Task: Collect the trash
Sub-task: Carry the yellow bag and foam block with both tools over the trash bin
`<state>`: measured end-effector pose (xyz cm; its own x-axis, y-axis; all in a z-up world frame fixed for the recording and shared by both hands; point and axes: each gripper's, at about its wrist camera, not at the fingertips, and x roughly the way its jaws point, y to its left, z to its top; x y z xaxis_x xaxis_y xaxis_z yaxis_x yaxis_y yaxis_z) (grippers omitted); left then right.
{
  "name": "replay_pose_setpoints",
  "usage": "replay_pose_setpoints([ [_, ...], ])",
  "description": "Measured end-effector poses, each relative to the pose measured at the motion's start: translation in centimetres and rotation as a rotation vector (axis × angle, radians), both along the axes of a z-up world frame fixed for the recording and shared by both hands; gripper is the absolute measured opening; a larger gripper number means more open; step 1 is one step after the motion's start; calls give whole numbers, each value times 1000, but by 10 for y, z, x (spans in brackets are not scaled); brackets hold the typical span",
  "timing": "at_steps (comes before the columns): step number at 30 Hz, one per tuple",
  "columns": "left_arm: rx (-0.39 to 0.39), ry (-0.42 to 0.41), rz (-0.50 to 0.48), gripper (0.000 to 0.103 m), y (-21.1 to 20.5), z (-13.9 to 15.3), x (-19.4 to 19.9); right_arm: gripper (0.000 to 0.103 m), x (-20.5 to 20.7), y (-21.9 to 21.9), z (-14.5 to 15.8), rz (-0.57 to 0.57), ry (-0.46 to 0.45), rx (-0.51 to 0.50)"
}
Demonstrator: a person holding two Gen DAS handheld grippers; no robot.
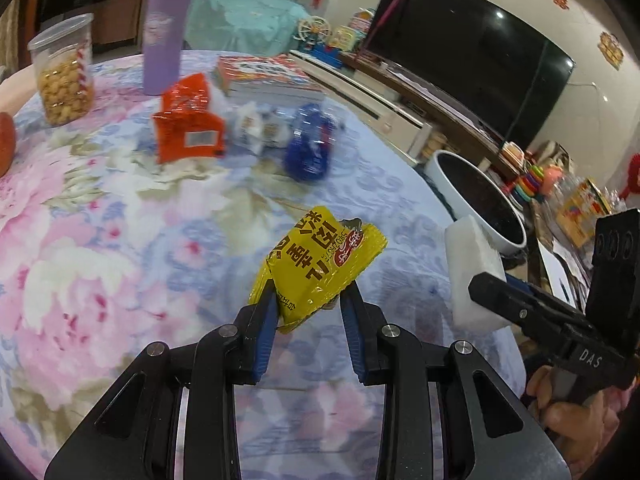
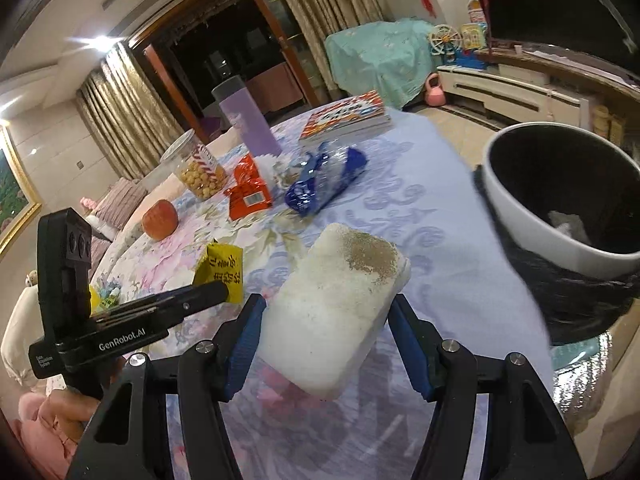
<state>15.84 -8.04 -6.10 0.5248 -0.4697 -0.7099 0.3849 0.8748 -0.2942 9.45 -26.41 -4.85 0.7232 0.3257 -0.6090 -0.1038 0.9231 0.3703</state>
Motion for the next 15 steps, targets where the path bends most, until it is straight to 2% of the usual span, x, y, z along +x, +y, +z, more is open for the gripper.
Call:
replay_pose_setpoints([
  [15,24,-26,-131,30,-73,11,-13,64,-30,-63,3,-102,-20,20],
])
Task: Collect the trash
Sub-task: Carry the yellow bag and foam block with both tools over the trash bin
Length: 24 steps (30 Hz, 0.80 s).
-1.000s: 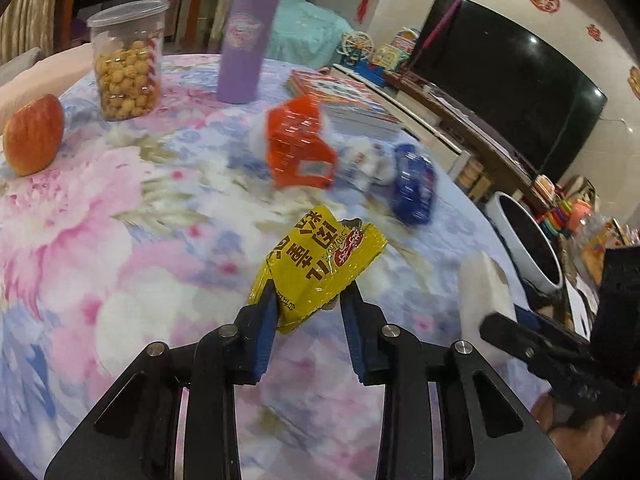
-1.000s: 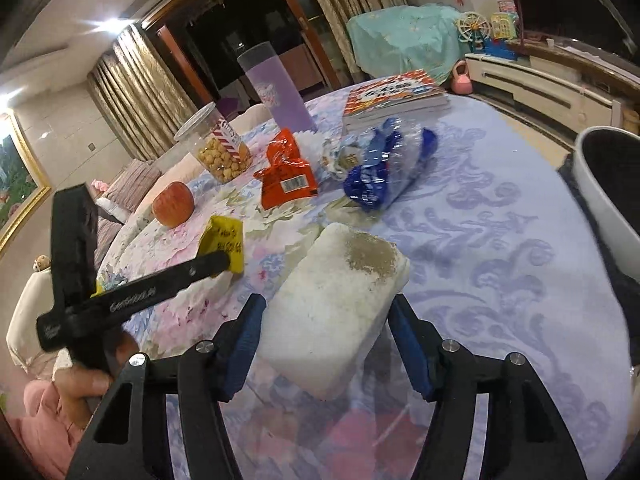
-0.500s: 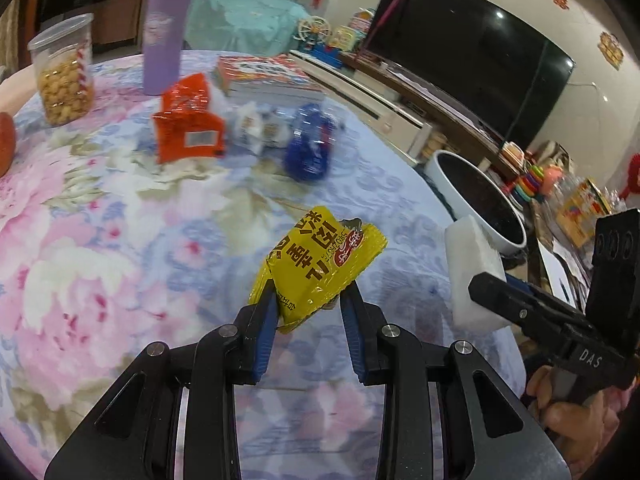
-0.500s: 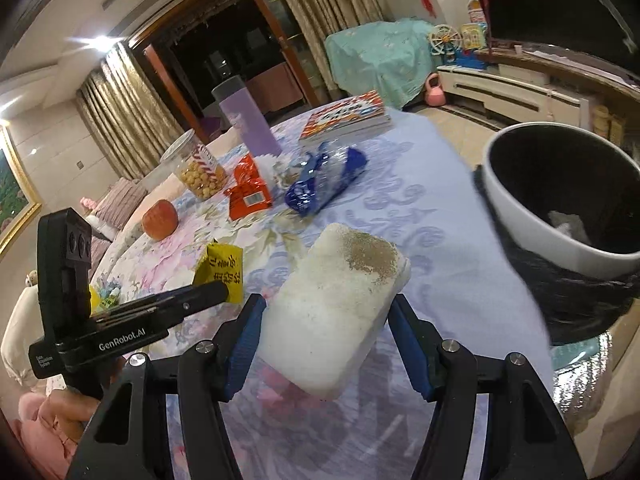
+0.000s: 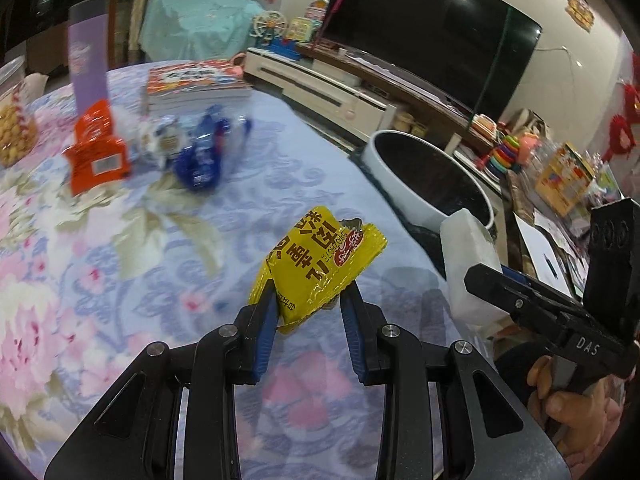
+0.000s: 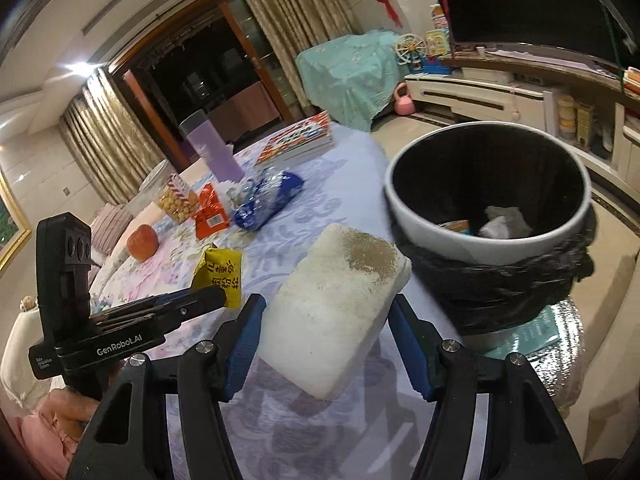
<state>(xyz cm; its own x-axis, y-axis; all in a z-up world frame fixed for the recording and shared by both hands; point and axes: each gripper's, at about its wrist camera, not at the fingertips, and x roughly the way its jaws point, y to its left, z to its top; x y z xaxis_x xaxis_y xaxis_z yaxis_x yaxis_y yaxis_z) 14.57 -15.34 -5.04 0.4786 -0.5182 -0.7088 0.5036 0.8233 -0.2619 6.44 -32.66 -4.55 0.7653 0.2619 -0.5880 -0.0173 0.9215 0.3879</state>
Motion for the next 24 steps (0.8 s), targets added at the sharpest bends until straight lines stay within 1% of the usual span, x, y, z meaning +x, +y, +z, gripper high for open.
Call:
replay_pose_setpoints([
  [12,8,-19,-86,30,-51,12,1,64,-10,-51,9,-78,-24,5],
  [24,18,-39,-140,30,-91,27,10,65,4,-87,22,-126,-27,-24],
])
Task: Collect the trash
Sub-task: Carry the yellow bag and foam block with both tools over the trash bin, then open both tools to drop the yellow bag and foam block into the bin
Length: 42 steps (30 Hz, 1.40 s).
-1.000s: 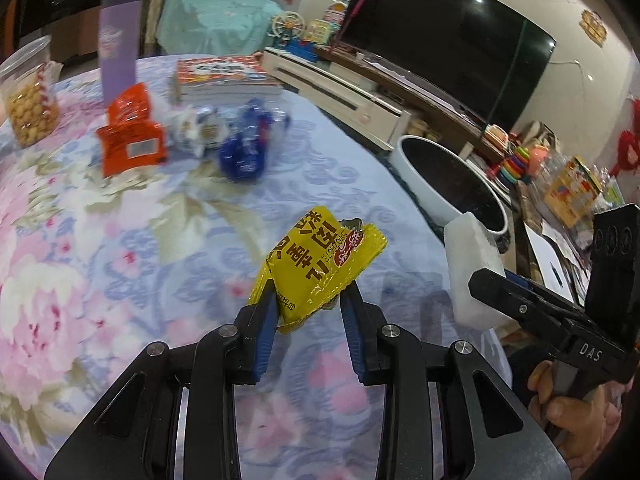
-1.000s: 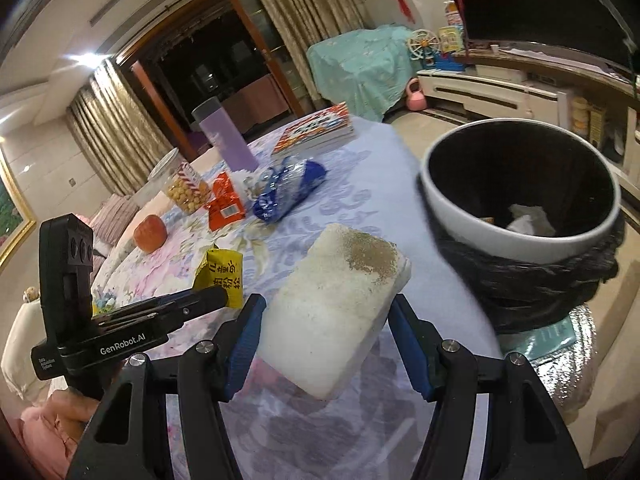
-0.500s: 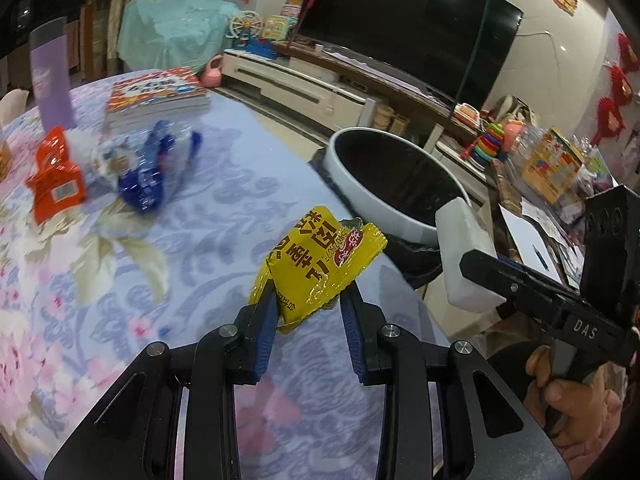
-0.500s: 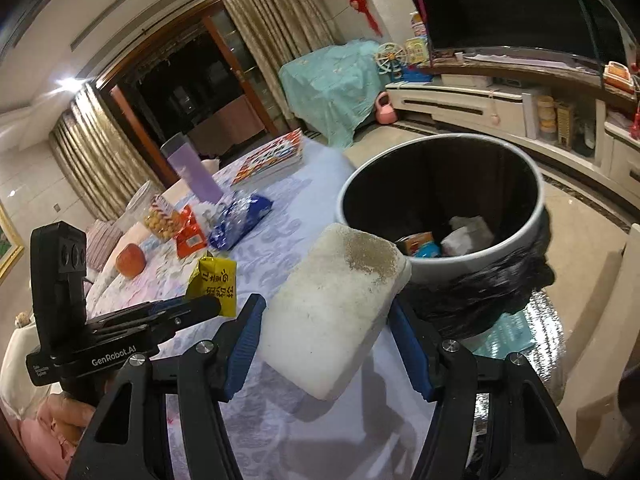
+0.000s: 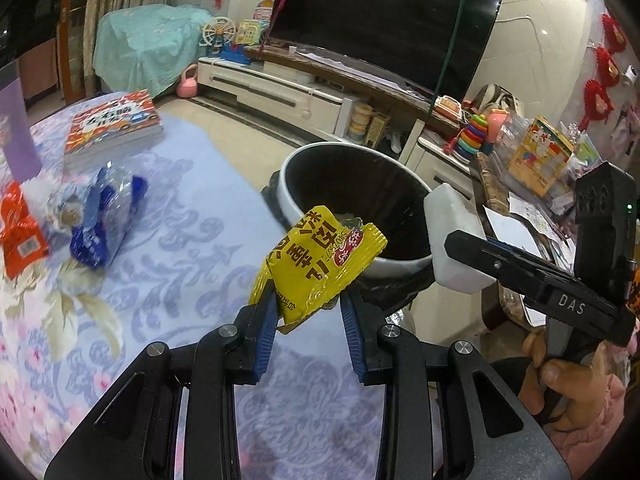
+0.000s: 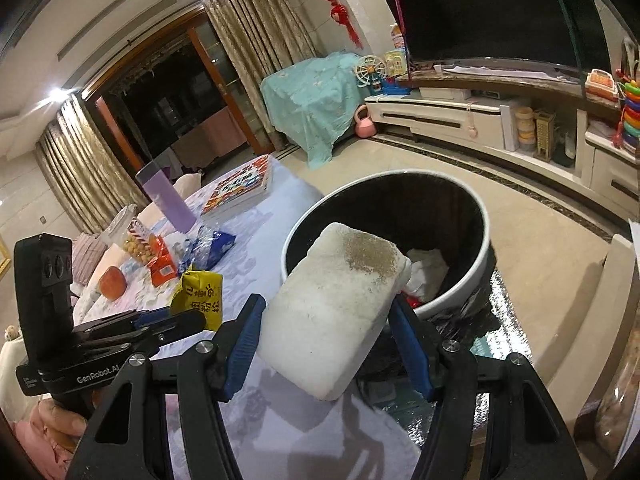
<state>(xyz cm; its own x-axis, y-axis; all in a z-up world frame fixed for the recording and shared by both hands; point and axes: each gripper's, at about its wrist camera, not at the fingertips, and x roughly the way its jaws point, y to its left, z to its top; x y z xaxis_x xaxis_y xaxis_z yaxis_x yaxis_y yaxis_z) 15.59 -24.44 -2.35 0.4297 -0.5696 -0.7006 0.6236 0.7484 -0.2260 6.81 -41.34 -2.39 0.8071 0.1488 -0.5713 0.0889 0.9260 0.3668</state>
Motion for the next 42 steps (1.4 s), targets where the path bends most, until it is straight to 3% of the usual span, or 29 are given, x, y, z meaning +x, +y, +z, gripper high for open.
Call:
replay_pose_setpoints([
  [22,46,-13,-54,30,-65,11,34,65,32,-45,3,-24,20,-14],
  [42,61,11,-72,33,-88,6,51,67,56,-61,0,-28,45,-1],
])
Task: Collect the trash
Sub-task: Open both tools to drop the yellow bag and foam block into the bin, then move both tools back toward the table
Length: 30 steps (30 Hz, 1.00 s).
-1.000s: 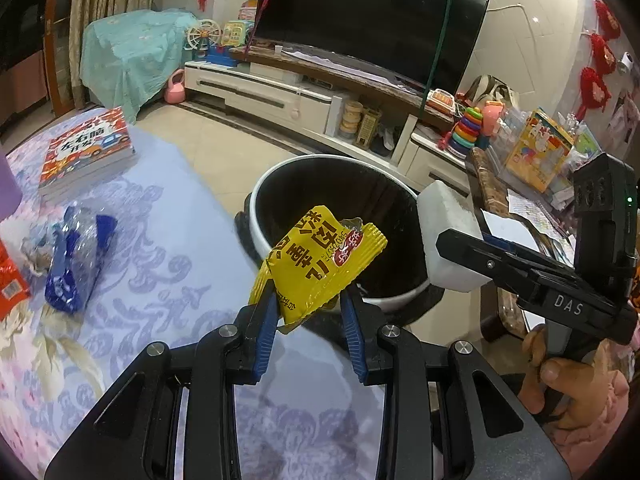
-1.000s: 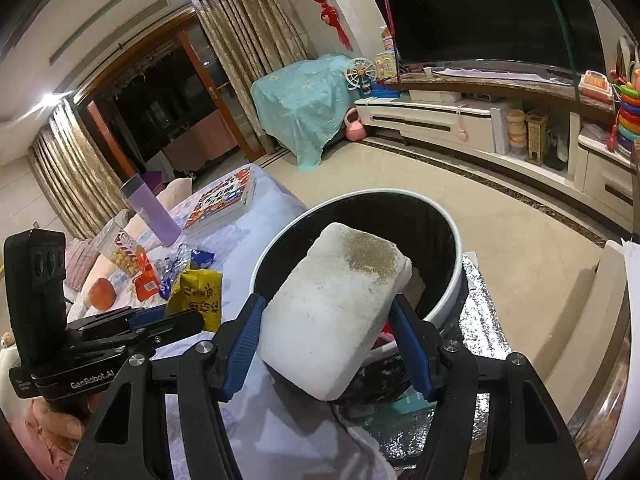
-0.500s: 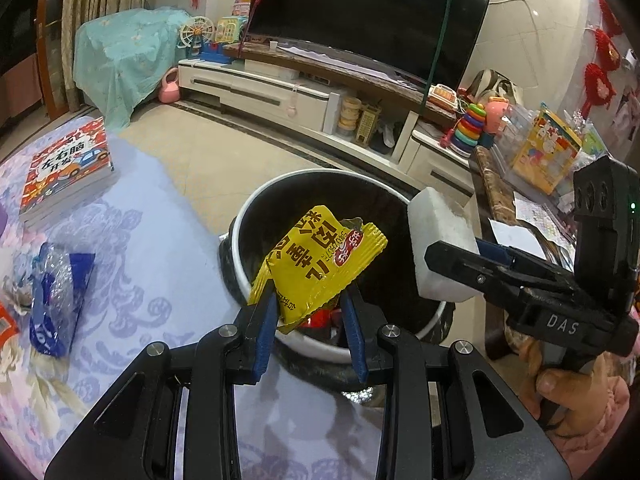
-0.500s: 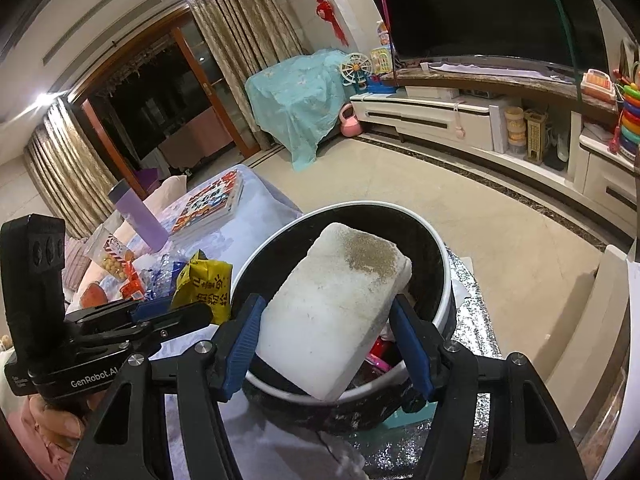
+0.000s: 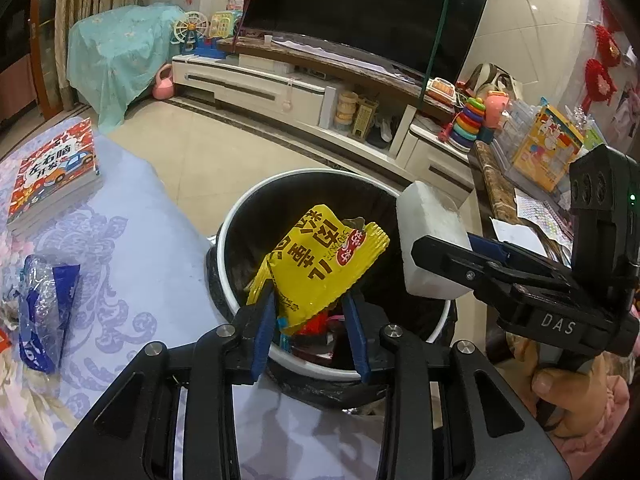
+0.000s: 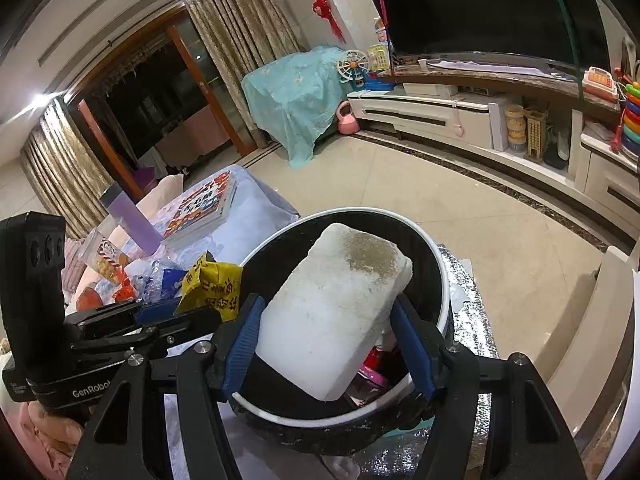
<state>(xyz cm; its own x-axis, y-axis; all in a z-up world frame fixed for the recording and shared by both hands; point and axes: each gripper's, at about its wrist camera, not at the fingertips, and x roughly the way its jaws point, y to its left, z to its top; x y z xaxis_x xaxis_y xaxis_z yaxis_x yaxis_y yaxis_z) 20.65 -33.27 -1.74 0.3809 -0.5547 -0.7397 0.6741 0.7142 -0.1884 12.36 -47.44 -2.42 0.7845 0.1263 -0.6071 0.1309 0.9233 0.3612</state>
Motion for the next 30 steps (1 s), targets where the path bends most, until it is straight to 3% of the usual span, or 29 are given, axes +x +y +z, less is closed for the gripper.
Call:
replay_pose_setpoints([
  [6,10,0,7,43,-2,-1,2,71,3,-3,-1,-2,8,1],
  [8,18,6,10,56,-1,-2,2,73,4,-3,-1,-2,12,4],
  [10,18,1,18,61,1,-2,1,78,4,-5,-2,-5,14,19],
  [18,-5,9,68,61,31,-8,-11,83,-6,-6,1,-32,-8,41],
  [20,-8,10,85,61,42,-10,-17,88,-9,-3,3,-32,-17,46],
  [22,-19,15,112,62,55,-12,-21,95,-14,3,5,-29,-26,50],
  [30,-60,28,225,68,116,-18,-41,102,-33,45,10,8,-56,49],
])
